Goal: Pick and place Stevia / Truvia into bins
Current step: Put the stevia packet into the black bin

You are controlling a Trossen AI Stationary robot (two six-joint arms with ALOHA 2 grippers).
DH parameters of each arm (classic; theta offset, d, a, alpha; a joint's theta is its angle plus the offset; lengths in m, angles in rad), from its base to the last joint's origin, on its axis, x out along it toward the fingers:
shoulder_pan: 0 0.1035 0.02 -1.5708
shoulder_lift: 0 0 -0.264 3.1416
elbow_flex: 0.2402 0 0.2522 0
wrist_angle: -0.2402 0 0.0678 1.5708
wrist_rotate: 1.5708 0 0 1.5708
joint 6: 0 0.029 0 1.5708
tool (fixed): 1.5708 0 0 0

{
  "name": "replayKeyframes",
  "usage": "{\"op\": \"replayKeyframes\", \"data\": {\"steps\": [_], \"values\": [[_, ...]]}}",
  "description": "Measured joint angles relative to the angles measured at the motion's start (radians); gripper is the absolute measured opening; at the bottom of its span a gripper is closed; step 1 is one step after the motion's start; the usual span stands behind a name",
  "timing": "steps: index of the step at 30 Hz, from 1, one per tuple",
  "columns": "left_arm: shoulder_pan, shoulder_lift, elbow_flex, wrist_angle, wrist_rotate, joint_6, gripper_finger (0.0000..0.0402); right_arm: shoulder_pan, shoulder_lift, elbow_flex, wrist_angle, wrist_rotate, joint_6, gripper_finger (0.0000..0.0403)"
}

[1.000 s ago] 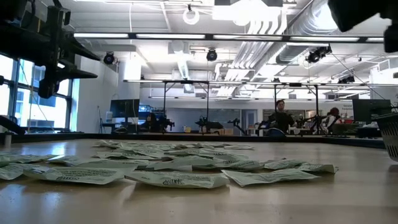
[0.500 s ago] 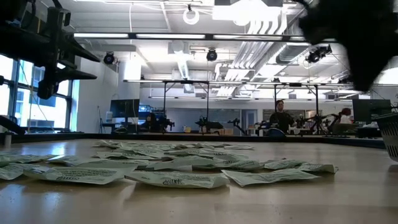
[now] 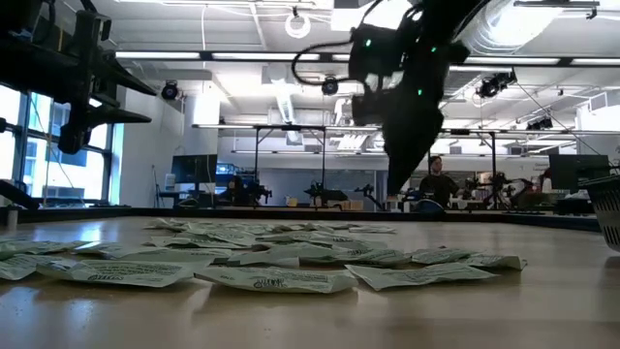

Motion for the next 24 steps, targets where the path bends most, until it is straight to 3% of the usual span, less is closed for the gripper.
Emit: {"op": "replayKeyframes", "data": {"steps": [5, 14, 18, 24], "values": [[0.000, 0.000, 0.000, 0.000, -0.012, -0.001, 0.0215, -0.006, 0.096, 0.037, 0.049, -0.024, -0.191, 0.0225], [0.000, 0.000, 0.000, -0.001, -0.026, -0.017, 0.0215, -0.012, 0.215, 0.087, 0.047, -0.033, -0.205, 0.0199], [0.000, 0.000, 0.000, -0.005, -0.031, -0.024, 0.0215, -0.014, 0.219, 0.089, -0.003, -0.059, -0.153, 0.0146], [0.000, 0.000, 0.000, -0.011, -0.061, -0.024, 0.0215, -0.005, 0.213, 0.088, -0.062, -0.099, -0.056, 0.0019]]}}
